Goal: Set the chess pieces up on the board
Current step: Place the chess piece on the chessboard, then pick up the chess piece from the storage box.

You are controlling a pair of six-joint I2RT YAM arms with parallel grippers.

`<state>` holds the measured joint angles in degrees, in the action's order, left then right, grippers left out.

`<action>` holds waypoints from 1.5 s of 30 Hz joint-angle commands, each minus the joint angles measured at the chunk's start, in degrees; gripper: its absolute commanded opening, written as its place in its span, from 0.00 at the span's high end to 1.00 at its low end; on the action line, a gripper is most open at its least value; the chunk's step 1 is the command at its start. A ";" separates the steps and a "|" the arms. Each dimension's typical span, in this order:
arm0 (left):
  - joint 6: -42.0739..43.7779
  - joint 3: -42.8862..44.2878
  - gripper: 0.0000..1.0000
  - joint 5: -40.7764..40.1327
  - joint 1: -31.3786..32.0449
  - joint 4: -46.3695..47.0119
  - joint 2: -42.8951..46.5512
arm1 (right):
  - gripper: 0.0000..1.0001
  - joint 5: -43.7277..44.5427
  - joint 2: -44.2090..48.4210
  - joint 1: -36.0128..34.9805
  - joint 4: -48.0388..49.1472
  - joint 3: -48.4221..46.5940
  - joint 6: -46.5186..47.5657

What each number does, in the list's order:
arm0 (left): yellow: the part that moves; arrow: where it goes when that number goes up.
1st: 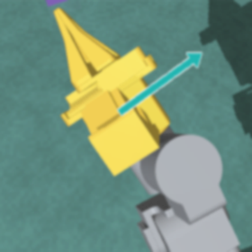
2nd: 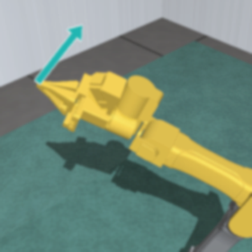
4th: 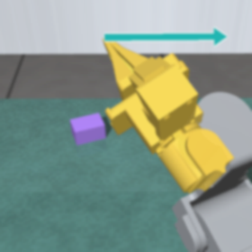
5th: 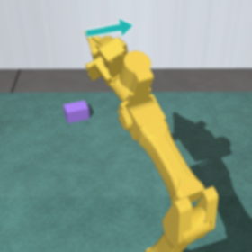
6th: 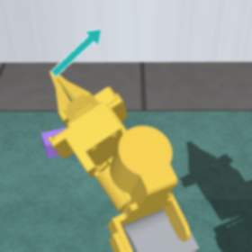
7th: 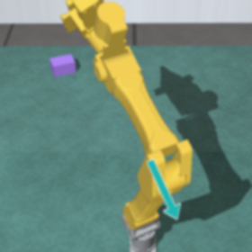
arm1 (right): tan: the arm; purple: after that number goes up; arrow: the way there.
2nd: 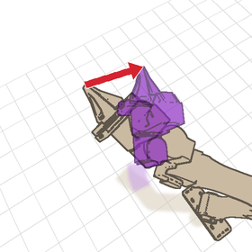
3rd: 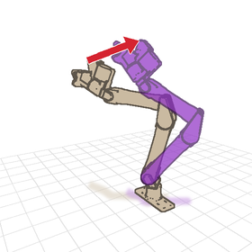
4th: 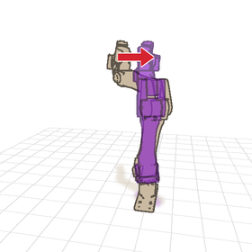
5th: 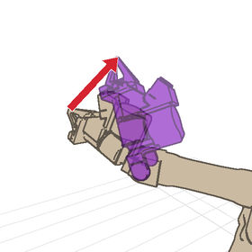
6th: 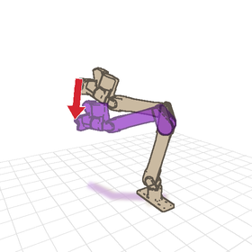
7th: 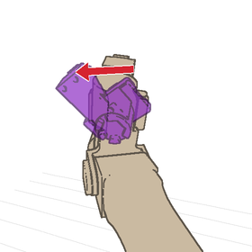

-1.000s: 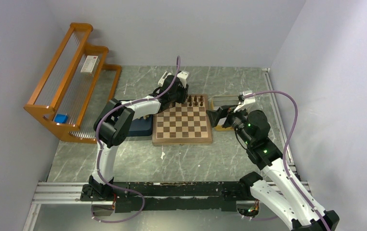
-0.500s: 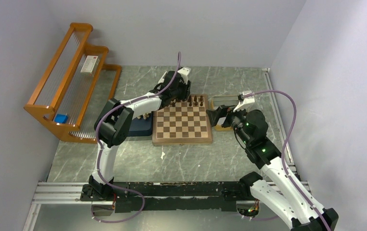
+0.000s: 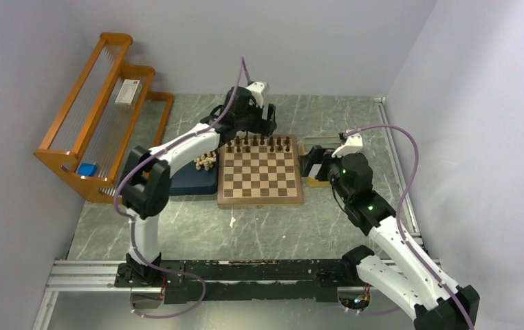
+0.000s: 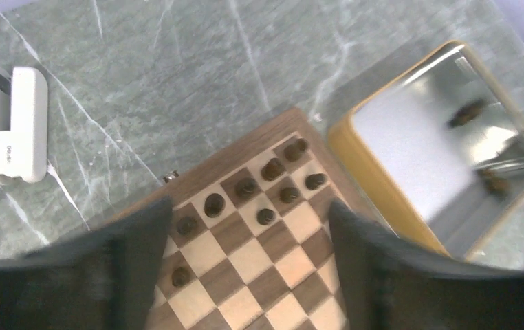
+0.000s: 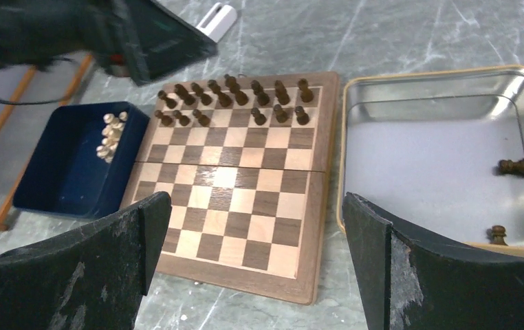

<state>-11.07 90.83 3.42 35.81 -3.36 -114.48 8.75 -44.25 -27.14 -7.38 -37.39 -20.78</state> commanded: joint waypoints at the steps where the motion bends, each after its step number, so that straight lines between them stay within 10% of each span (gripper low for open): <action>1: -2.08 1.89 0.02 5.19 -0.48 -4.84 9.23 | 0.00 6.28 -1.78 -0.29 -1.11 -2.19 -1.28; 13: 2.68 -17.29 0.01 7.15 -0.48 -16.17 34.61 | 0.10 17.62 -18.01 0.30 -1.92 -10.71 21.75; 20: 3.92 -33.39 0.01 5.48 -0.61 -13.38 47.74 | 0.33 21.63 -32.59 1.73 -7.66 -17.63 37.21; 30: 5.92 -39.68 0.01 2.78 -0.57 -16.99 55.24 | 0.66 24.26 -48.71 8.74 -11.42 -21.78 53.62; 45: 5.98 -39.83 0.01 2.97 -0.57 -16.50 56.83 | 0.72 25.67 -62.12 12.71 -12.11 -28.32 59.88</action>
<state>-5.74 51.44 6.81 35.42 -20.03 -58.54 32.95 -103.98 -15.27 -18.33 -64.82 36.40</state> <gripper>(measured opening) 0.988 0.283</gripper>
